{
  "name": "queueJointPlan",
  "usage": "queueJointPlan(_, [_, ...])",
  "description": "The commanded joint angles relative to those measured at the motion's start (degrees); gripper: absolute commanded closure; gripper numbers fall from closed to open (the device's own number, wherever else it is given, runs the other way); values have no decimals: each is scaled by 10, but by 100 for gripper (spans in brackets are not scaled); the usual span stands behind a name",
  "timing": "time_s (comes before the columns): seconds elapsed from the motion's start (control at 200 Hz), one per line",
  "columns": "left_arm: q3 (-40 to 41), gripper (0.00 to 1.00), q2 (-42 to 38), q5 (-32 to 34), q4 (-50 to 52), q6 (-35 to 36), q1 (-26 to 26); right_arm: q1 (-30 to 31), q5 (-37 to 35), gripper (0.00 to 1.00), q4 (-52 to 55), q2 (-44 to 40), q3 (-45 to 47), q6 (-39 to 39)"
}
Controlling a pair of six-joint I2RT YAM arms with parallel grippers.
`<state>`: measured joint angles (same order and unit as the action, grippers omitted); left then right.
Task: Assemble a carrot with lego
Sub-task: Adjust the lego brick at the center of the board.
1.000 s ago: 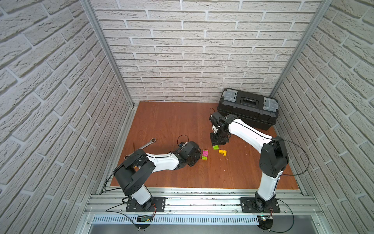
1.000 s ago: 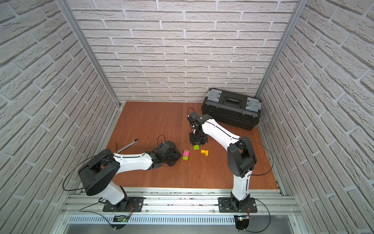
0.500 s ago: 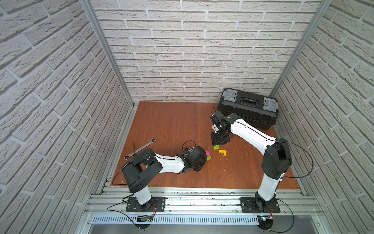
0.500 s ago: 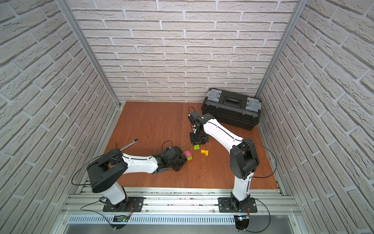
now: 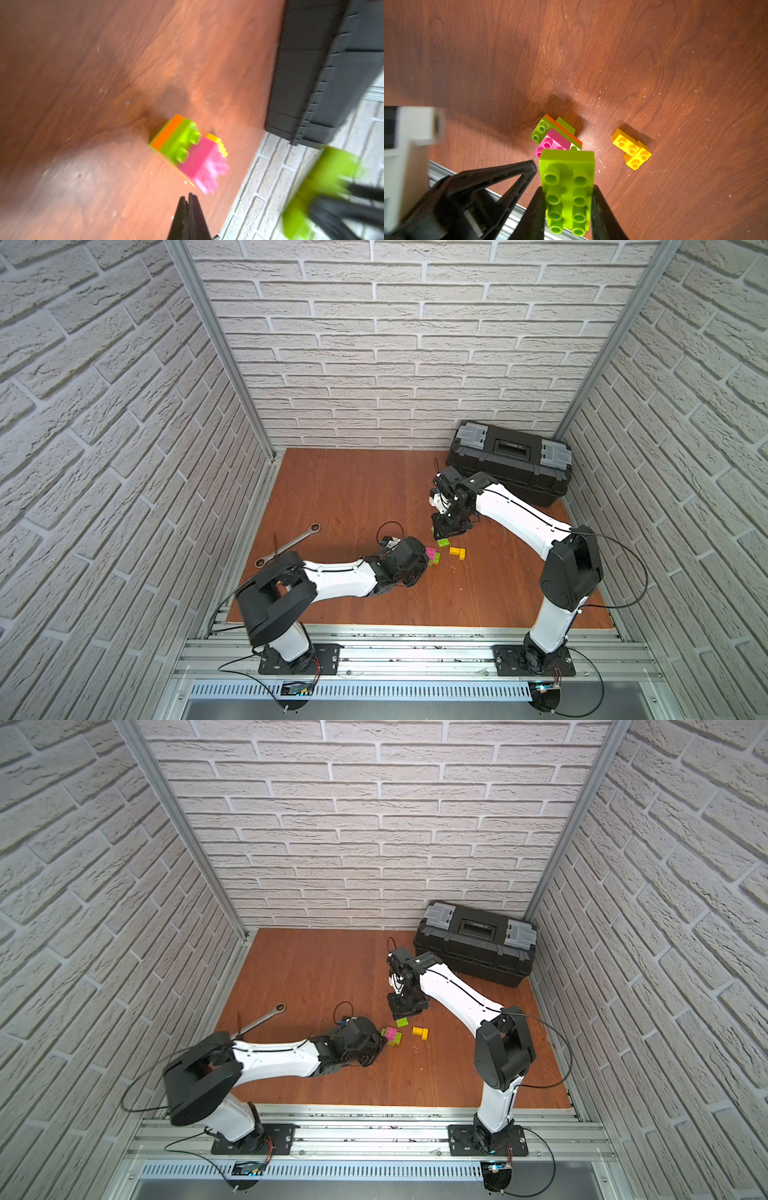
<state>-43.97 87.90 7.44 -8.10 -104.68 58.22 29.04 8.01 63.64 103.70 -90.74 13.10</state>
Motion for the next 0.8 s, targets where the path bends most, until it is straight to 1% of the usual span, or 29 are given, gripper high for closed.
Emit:
queueJointPlan(0.0, [-3,100,-53,60,114,43,3,1,-2,91,-10,-13,-12,-84])
queueJointPlan(0.09, [26,100,-74,68,104,26,3,-2,-31,92,-9,4,-19,-111])
queueJointPlan(0.185, [50,100,-76,61,82,4,5,-10,-26,92,-18,27,-28,-116])
queueJointPlan(0.32, [54,100,-46,40,48,-17,10,-13,-47,94,-12,72,-62,-125])
queueJointPlan(0.405, [53,100,-24,25,9,-27,10,-13,-51,95,-4,92,-74,-126])
queueJointPlan(0.415, [53,100,-21,24,5,-29,11,-13,-52,95,-4,105,-74,-126])
queueJointPlan(0.605, [49,100,23,8,-49,-46,11,-13,-42,95,-37,106,-17,-97])
queueJointPlan(0.795, [47,100,48,-8,-68,-48,7,-9,-19,96,-61,100,31,-65])
